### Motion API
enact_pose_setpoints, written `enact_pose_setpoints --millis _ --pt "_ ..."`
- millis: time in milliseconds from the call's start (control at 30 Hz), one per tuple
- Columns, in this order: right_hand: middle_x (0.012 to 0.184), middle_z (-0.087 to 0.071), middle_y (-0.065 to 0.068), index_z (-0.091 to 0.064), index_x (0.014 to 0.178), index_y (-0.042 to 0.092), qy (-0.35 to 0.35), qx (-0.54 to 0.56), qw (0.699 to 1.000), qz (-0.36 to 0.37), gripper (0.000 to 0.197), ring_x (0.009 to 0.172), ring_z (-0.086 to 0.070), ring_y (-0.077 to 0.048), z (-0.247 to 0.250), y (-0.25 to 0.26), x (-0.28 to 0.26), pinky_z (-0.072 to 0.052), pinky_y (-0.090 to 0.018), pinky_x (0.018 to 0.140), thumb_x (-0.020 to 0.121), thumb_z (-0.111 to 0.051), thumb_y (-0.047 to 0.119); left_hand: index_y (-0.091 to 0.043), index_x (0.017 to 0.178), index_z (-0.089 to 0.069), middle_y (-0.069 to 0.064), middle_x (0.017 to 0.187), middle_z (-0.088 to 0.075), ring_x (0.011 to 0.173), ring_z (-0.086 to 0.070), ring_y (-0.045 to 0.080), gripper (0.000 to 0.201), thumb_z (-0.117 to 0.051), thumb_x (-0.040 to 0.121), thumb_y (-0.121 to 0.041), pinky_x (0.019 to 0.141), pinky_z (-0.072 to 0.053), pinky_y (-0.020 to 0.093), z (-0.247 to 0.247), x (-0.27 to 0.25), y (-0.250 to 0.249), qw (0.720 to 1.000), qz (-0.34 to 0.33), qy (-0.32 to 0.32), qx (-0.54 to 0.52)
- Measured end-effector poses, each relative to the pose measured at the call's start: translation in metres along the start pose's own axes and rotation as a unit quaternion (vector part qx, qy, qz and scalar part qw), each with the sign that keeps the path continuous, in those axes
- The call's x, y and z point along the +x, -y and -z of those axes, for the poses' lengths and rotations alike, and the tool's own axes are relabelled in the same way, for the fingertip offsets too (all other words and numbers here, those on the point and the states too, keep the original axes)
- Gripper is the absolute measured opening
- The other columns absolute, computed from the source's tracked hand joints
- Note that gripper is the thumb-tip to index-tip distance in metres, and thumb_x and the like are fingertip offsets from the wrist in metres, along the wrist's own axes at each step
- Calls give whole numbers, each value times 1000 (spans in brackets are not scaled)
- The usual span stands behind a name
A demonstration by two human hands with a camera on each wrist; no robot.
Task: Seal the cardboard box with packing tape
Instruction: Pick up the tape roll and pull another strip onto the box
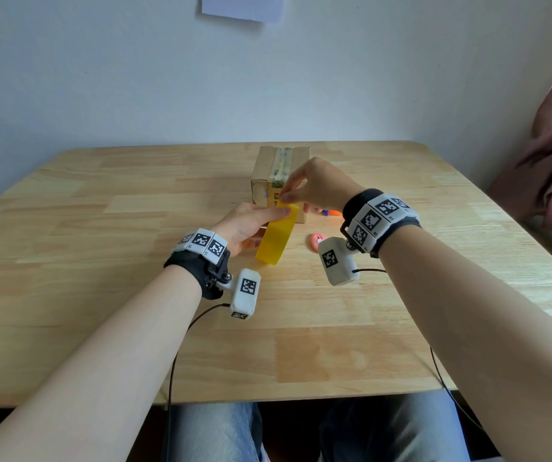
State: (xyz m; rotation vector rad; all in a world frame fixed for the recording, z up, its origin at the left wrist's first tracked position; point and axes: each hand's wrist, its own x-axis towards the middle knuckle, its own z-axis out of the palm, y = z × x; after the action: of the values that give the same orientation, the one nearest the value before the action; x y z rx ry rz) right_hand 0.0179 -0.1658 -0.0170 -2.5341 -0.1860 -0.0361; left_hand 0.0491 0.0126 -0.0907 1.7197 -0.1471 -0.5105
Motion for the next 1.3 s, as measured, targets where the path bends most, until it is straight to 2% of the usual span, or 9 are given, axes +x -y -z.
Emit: enact_pose_setpoints --millis 167,300,400,467,600,800,1000,1200,1300 --pt "64 -66 11 -77 103 14 16 -63 997 32 13 40 -58 3 -1 3 5 -42 -12 37 98 -67 22 -15 100 -73 4 96 -77 92 -70 22 35 -82 79 -42 77 -52 35 -1 -1 -1 1000 0 5 1" --pt "109 -73 -5 -73 114 11 26 -107 993 43 21 75 -60 -12 -7 2 8 -42 -19 60 102 -58 21 -17 99 -73 2 93 -78 91 -70 21 33 -83 79 -41 78 -53 35 -1 1 0 1000 0 3 -5" --pt "119 -70 -11 -70 118 9 40 -116 992 38 25 96 -62 -22 -11 2 9 -49 -32 81 104 -52 20 -19 96 -74 0 90 -78 88 -70 20 32 -84 77 -41 77 -53 34 -1 3 1 1000 -7 6 2" --pt "112 -71 -12 -68 119 7 60 -112 991 30 27 93 -64 -25 -8 1 7 -54 -36 81 106 -48 21 -19 94 -73 -1 86 -78 85 -70 18 28 -83 78 -40 74 -52 32 -2 3 0 1000 -9 10 7" --pt "76 -71 -6 -65 117 10 79 -96 992 12 27 59 -63 -17 0 -6 4 -53 -32 56 107 -45 26 -19 93 -73 -6 75 -78 76 -70 13 25 -82 80 -39 69 -49 28 -3 4 -2 1000 -14 16 15" --pt "83 -75 10 -75 105 23 12 -9 999 40 13 55 -69 -13 3 -17 -2 -58 -36 50 96 -70 29 -14 89 -74 -1 73 -77 69 -71 15 24 -81 83 -36 70 -52 29 -1 7 0 1000 -12 19 3" --pt "69 -74 -4 -78 87 27 -3 -6 999 38 6 38 -51 0 0 -15 3 -42 -18 40 88 -79 33 -14 87 -76 0 76 -79 70 -71 14 20 -80 84 -34 72 -53 29 2 5 3 999 -36 19 -4" --pt "77 -65 10 -74 104 16 -7 -62 997 55 13 60 -57 1 -5 -13 6 -41 -14 51 99 -65 25 -13 100 -76 0 81 -80 71 -75 11 16 -74 90 -25 66 -56 23 3 -3 4 996 -69 48 2" --pt "81 -60 9 -69 113 11 -8 -59 997 43 19 65 -51 2 -9 -19 6 -36 -14 56 104 -57 23 -17 95 -81 7 88 -81 83 -74 20 15 -77 88 -30 80 -55 32 6 -1 6 996 -84 16 4"
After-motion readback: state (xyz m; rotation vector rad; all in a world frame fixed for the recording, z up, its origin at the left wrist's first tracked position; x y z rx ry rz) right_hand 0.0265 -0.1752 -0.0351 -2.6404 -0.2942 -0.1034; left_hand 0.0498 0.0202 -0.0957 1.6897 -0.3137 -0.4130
